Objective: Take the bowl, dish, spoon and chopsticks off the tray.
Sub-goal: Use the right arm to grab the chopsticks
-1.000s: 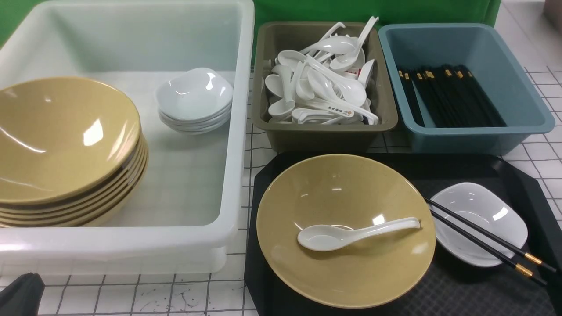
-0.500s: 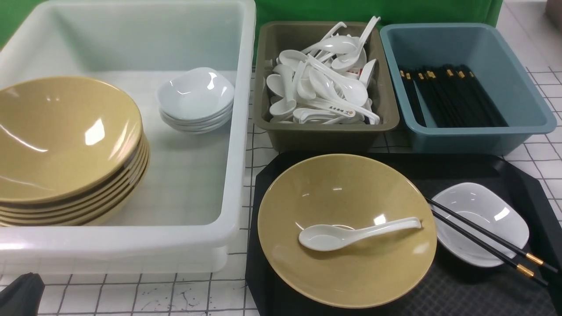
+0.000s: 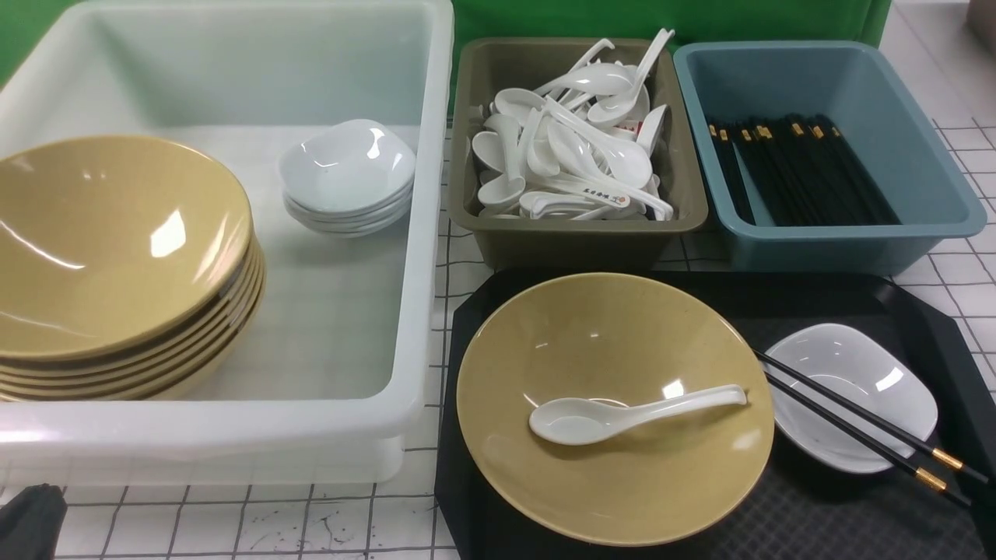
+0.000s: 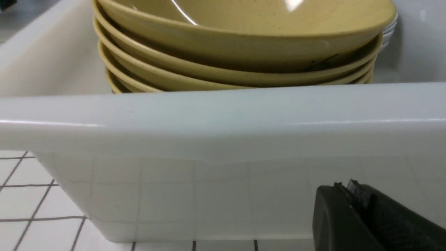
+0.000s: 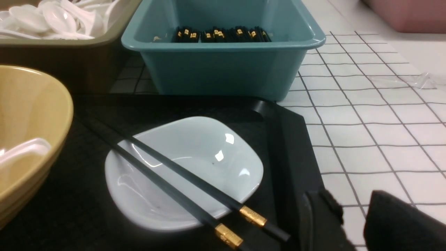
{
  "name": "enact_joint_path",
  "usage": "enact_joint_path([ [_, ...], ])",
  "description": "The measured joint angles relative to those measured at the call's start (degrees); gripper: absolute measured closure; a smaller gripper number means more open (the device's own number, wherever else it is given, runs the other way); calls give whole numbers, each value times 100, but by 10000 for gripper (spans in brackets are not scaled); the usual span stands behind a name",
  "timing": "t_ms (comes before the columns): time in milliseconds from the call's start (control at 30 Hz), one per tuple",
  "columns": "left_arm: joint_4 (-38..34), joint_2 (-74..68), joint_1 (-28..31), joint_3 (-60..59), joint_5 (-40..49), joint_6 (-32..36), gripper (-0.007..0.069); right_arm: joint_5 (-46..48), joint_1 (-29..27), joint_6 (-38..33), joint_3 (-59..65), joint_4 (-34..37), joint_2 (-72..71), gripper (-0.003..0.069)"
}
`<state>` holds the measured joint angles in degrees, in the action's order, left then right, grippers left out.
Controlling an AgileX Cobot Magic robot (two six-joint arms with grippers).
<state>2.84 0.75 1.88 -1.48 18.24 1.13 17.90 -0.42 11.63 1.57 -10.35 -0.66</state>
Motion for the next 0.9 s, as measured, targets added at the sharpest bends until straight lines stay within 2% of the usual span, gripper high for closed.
enact_joint_path([
  [367,252,0,0,0,-42,6,631,0,0,0,0,0,0,421],
  [533,-91,0,0,-5,-200,-112,631,0,0,15,0,0,0,421],
  [633,-882,0,0,-5,-644,-467,631,-19,0,336,0,68,0,421],
  [733,-2348,0,0,-5,-1234,-1255,631,-157,0,1539,0,557,0,421],
  [767,-3036,0,0,-5,-1455,-1622,631,-266,0,2233,0,792,0,421],
  [900,-4623,0,0,-5,-1891,-2220,631,-520,0,4113,0,1310,0,421],
])
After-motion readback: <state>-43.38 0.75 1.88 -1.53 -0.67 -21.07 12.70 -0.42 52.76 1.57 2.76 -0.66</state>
